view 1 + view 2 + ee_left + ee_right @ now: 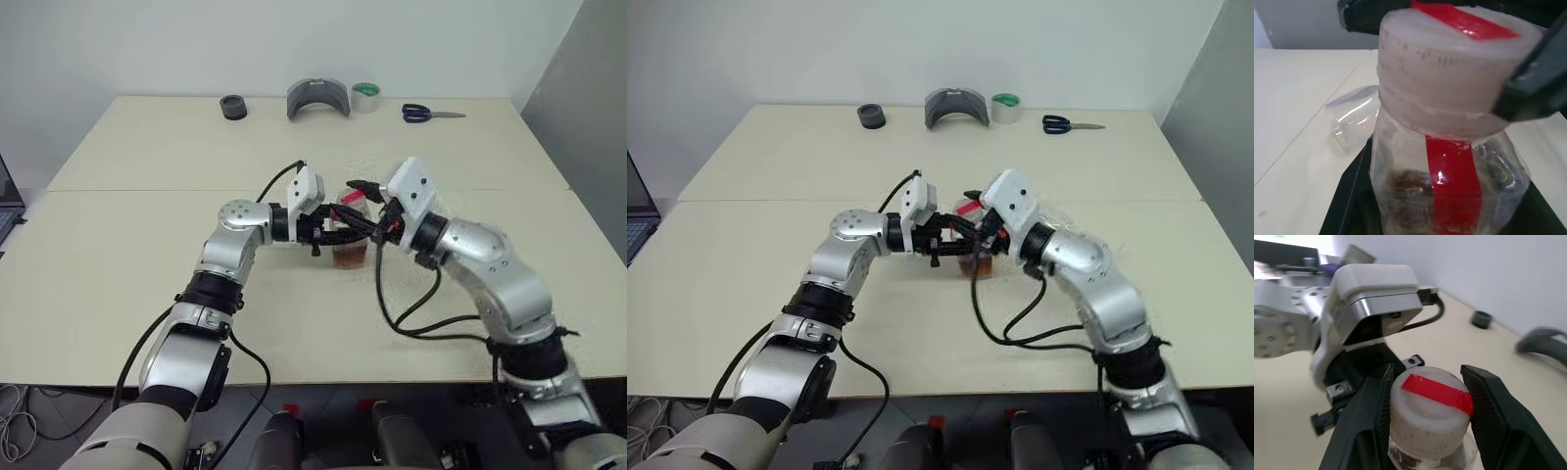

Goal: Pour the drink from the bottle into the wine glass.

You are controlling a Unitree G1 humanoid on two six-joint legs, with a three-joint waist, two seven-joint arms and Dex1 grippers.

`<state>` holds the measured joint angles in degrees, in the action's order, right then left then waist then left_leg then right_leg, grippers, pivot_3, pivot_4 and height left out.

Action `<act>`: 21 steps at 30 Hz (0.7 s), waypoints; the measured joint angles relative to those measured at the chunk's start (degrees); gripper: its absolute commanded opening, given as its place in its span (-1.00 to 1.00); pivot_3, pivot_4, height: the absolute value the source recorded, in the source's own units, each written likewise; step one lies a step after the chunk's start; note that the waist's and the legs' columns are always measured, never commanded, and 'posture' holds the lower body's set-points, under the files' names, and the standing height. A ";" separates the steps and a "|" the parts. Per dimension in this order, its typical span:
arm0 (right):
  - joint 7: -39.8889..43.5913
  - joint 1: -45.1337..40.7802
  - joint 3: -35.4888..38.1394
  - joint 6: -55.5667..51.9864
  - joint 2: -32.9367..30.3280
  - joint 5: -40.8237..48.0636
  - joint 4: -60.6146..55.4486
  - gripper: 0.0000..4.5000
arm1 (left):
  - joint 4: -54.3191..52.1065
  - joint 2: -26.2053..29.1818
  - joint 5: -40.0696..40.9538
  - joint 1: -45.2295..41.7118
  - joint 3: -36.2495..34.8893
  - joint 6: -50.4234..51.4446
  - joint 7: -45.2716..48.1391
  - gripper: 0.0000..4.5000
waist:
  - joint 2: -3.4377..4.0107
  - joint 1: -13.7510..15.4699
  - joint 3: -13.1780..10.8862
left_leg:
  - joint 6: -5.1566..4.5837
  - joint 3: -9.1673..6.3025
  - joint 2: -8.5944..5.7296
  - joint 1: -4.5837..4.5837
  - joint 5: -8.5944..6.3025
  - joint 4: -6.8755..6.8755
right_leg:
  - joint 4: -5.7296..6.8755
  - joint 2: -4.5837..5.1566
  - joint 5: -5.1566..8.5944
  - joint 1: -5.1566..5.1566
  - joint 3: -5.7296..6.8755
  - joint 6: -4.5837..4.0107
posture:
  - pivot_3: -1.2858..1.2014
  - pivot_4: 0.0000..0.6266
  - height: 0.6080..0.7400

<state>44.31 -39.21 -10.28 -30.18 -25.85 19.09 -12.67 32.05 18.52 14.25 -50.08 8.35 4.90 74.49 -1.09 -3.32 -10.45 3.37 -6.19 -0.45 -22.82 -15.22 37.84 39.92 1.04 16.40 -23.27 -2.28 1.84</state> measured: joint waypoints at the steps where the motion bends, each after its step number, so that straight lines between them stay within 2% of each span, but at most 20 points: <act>1: 5.14 -2.39 0.04 0.56 -1.72 1.40 3.26 -0.18 | -0.34 -0.06 0.04 0.00 0.28 0.11 0.42 -0.20 | -0.01 0.01 -0.01 | 0.00 -0.04 0.01 0.00 0.00 0.00 | 0.00 0.00 0.00 0.01 0.03 0.00 | 0.03 -0.52 1.00; 3: 11.93 -6.72 -0.13 0.50 -3.32 3.15 9.08 -0.18 | -0.76 -0.12 0.12 -0.12 0.38 0.61 1.01 -0.20 | 0.02 -0.05 -0.04 | 0.00 -0.05 0.03 0.01 0.00 -0.01 | 0.01 -0.01 0.00 0.00 0.03 -0.01 | 0.03 -0.52 1.00; 5: 14.34 -8.00 -0.23 0.49 -3.49 3.58 11.38 -0.18 | -0.80 -0.14 0.15 -0.19 0.39 0.93 1.08 -0.20 | 0.02 -0.05 -0.04 | 0.00 -0.08 0.05 0.01 0.00 -0.02 | 0.01 -0.01 0.00 0.00 0.04 -0.02 | 0.03 -0.52 1.00; 6: 14.50 -8.05 -0.24 0.76 -3.41 3.59 11.88 0.07 | -0.79 -0.13 0.11 -0.15 0.45 1.05 1.08 -0.20 | 0.02 -0.04 -0.05 | 0.00 -0.08 0.04 -0.02 0.00 -0.02 | 0.01 0.01 0.00 -0.02 0.04 -0.02 | 0.03 -0.52 1.00; 7: 14.41 -8.03 -0.22 0.93 -3.26 3.59 12.06 0.15 | -0.79 -0.11 0.11 -0.13 0.45 1.11 1.08 -0.20 | 0.01 -0.04 -0.05 | 0.00 -0.07 0.03 -0.03 0.00 -0.01 | 0.01 0.03 0.00 -0.03 0.03 -0.02 | 0.03 -0.52 1.00; 12: 9.32 -4.63 2.56 0.01 -2.33 3.71 10.03 0.91 | -1.24 0.86 0.41 -0.07 -0.34 1.24 0.91 -0.20 | 0.02 0.09 -0.06 | 0.01 -0.08 0.01 -0.05 0.01 0.01 | 0.02 0.09 0.00 -0.03 0.02 -0.01 | 0.03 -0.52 1.00; 13: 8.15 -3.96 3.25 -0.83 -2.36 3.94 8.62 1.00 | -1.51 0.93 0.49 0.00 -0.40 1.26 0.94 -0.20 | 0.02 0.12 -0.06 | 0.01 -0.09 0.02 -0.06 0.01 0.02 | 0.02 0.09 0.00 -0.03 0.02 -0.01 | 0.03 -0.52 1.00; 17: 3.43 -0.79 6.85 -5.12 -2.43 6.30 0.23 1.00 | -2.59 0.99 0.84 0.13 -0.51 1.56 1.01 -0.20 | 0.02 0.18 -0.06 | 0.01 -0.09 0.02 -0.07 0.01 0.01 | 0.01 0.11 0.00 -0.04 0.01 -0.01 | 0.03 -0.52 1.00; 21: -1.20 3.52 7.25 -7.92 -0.99 7.50 -8.28 1.00 | -2.65 1.42 0.91 0.27 -0.57 2.35 1.12 -0.20 | 0.02 0.06 -0.06 | 0.01 -0.07 0.03 -0.05 0.00 0.01 | 0.02 0.05 0.00 -0.04 0.00 -0.01 | 0.03 -0.52 1.00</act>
<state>43.11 -35.70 -3.02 -38.10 -26.84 26.59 -20.94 29.40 19.94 15.16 -49.80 7.78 7.25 75.60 -1.07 -3.27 -10.51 3.38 -6.26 -0.43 -22.86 -15.21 37.85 39.94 1.09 16.40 -23.31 -2.28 1.83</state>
